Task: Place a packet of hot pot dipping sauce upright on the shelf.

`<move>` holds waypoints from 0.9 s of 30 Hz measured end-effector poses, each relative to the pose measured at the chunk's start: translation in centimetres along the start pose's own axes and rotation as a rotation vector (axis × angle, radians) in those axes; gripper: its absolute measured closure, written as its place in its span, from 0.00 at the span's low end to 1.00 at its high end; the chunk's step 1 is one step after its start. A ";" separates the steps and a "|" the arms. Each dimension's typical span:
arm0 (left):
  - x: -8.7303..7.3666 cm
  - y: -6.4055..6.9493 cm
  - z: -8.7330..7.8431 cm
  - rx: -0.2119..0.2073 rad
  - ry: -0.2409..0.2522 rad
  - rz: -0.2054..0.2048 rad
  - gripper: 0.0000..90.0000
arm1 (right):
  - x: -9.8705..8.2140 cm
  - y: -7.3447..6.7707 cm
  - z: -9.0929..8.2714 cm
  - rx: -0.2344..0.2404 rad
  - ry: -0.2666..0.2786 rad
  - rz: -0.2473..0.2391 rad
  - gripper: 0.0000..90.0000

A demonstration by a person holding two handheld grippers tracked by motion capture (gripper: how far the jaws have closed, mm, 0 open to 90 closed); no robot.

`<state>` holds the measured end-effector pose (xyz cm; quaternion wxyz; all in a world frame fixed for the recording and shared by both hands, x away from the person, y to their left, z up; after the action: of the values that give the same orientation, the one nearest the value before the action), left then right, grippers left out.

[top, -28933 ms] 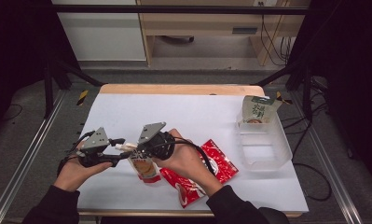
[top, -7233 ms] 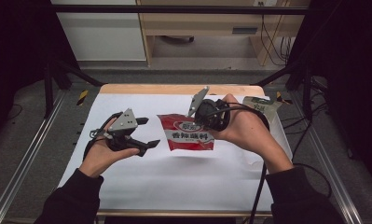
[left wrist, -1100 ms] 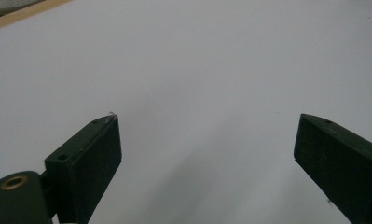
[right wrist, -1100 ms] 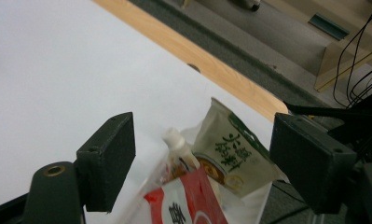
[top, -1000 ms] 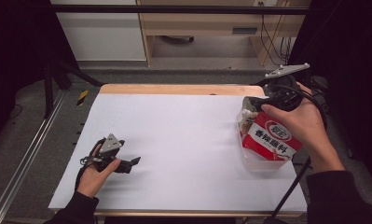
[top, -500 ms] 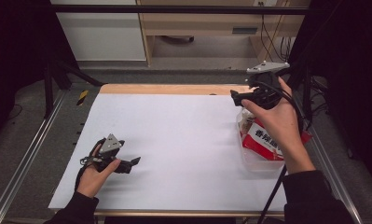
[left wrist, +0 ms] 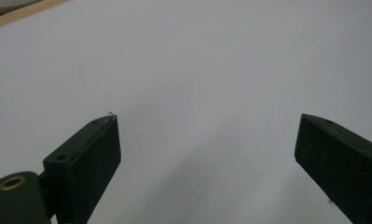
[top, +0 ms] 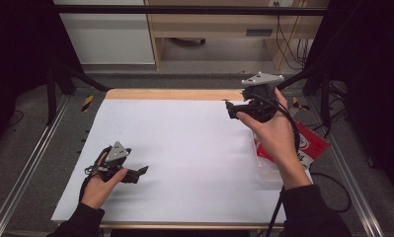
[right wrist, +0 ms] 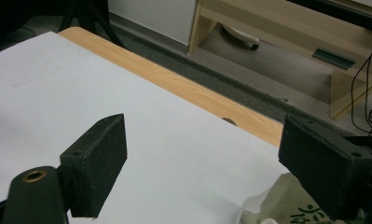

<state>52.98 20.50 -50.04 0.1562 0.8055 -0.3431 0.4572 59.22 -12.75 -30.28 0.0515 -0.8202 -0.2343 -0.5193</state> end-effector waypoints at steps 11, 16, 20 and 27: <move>0.0 -0.2 -0.1 0.004 0.000 -0.004 0.07 | -1.6 -2.8 1.4 0.042 -0.015 -0.003 0.16; 0.0 -0.2 -0.1 0.005 0.001 -0.004 0.07 | -2.8 -3.9 2.0 0.057 -0.022 -0.005 0.15; 0.0 -0.2 -0.1 0.006 0.000 -0.001 0.07 | -3.9 -4.6 2.3 0.066 -0.029 -0.006 0.15; 0.0 -0.4 -0.1 0.016 0.005 -0.004 0.07 | -6.4 -6.3 3.2 0.089 -0.054 -0.001 0.14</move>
<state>53.16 20.81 -49.92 0.1516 0.8063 -0.3376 0.4614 56.84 -8.25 -38.34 0.0814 -0.8306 -0.2592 -0.4861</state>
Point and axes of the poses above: each handheld gripper's, and its own axes: z roughly forward along the jaws, x roughly out of its top, y roughly to its right, the point moved 9 cm from there along z, roughly forward along the jaws, and after that the axes turned 4 degrees about y, right-handed, at the moved point
